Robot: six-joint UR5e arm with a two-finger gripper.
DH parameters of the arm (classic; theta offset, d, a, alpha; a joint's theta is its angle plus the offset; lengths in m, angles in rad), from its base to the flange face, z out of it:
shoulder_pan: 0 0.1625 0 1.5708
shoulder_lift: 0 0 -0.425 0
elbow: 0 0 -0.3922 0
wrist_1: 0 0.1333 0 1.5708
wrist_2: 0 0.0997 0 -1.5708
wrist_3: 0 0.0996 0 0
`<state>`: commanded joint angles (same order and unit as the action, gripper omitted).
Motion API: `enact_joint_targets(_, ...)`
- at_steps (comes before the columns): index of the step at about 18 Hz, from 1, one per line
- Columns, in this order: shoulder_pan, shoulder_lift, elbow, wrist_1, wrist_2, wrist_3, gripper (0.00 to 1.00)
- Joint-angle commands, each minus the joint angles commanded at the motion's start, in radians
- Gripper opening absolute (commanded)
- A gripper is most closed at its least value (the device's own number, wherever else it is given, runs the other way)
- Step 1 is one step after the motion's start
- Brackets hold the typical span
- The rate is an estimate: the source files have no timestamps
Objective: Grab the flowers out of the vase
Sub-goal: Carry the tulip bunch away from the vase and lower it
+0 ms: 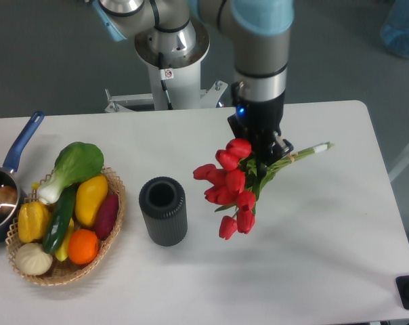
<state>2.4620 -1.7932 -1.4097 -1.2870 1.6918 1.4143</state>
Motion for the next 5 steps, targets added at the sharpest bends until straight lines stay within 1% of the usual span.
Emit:
enact_joint_targets(2, -0.003, 0.005, 0.002, -0.018, 0.011, 0.000, 0.00)
enact_joint_targets(5, -0.003, 0.006, -0.003, -0.020, 0.019, -0.005, 0.00)
